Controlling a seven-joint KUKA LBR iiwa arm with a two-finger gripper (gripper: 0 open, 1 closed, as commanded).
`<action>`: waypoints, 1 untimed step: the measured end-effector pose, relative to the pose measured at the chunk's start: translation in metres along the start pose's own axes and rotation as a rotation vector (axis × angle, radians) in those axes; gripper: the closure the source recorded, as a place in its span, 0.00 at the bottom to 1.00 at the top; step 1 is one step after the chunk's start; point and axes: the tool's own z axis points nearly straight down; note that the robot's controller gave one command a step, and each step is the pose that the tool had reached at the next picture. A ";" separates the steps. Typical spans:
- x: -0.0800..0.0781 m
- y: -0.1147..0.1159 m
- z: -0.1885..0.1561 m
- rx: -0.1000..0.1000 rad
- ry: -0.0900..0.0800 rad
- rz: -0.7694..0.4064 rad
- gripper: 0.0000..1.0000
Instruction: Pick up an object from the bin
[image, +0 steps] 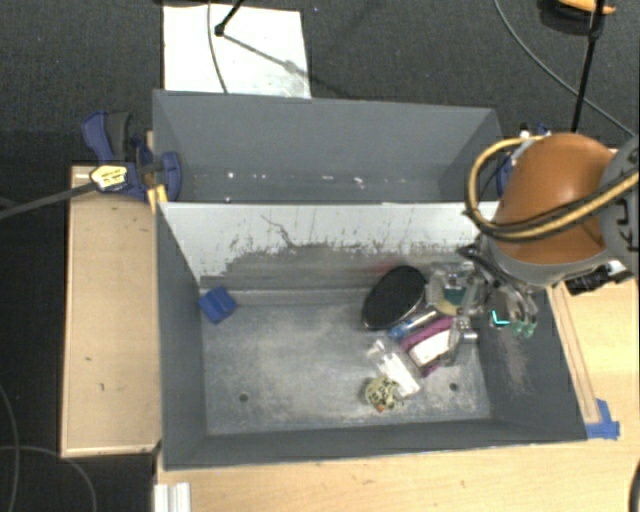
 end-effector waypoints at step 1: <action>-0.046 -0.046 0.112 -0.002 -0.009 -0.229 0.00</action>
Offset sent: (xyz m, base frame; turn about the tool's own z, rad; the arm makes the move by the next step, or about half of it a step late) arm 0.0418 -0.0478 -0.1161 -0.2280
